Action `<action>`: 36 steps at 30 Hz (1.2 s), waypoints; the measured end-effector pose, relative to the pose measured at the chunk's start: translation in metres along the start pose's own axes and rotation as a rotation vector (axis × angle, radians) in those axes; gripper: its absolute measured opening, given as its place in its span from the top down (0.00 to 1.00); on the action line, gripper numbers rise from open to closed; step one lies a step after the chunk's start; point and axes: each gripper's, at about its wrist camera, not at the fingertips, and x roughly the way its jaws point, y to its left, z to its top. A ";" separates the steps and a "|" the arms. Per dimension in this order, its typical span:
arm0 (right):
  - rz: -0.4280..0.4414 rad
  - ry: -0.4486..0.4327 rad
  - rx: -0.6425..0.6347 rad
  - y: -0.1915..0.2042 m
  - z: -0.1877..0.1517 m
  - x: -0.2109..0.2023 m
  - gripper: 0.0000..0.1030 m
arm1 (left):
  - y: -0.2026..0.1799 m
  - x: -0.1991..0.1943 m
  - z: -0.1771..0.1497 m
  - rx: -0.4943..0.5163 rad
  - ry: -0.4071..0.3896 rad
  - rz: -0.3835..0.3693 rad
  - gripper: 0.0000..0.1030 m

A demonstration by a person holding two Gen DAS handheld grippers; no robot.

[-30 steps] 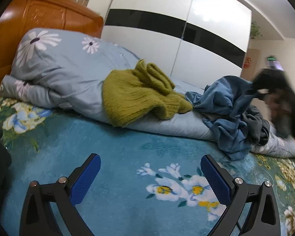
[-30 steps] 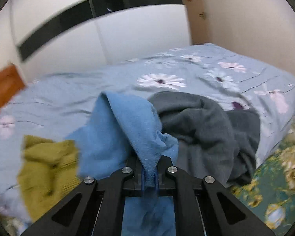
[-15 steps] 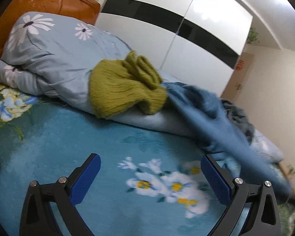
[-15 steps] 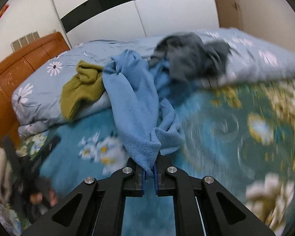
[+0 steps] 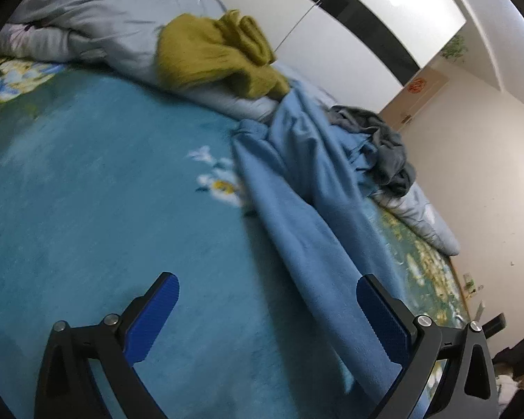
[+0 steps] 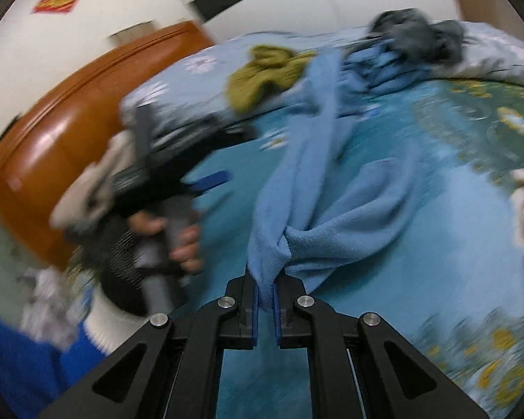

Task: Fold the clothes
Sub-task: 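Pull the light blue garment out of the pile with the right gripper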

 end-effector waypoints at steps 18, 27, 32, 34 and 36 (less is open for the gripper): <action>-0.185 -0.128 0.259 -0.071 -0.019 -0.066 0.70 | -0.015 0.090 0.026 -0.034 0.124 0.003 0.40; -0.062 -0.097 0.531 -0.111 -0.004 -0.012 0.70 | 0.000 0.075 0.021 -0.076 0.111 -0.012 0.96; -0.005 -0.069 0.614 -0.117 -0.003 0.014 0.70 | 0.014 0.068 0.016 -0.109 0.129 -0.022 0.96; -0.004 -0.079 0.621 -0.120 -0.004 0.013 0.95 | 0.020 0.066 0.014 -0.144 0.135 -0.038 0.97; -0.005 -0.122 0.640 -0.126 -0.006 0.003 0.96 | 0.023 0.066 0.013 -0.176 0.148 -0.041 0.96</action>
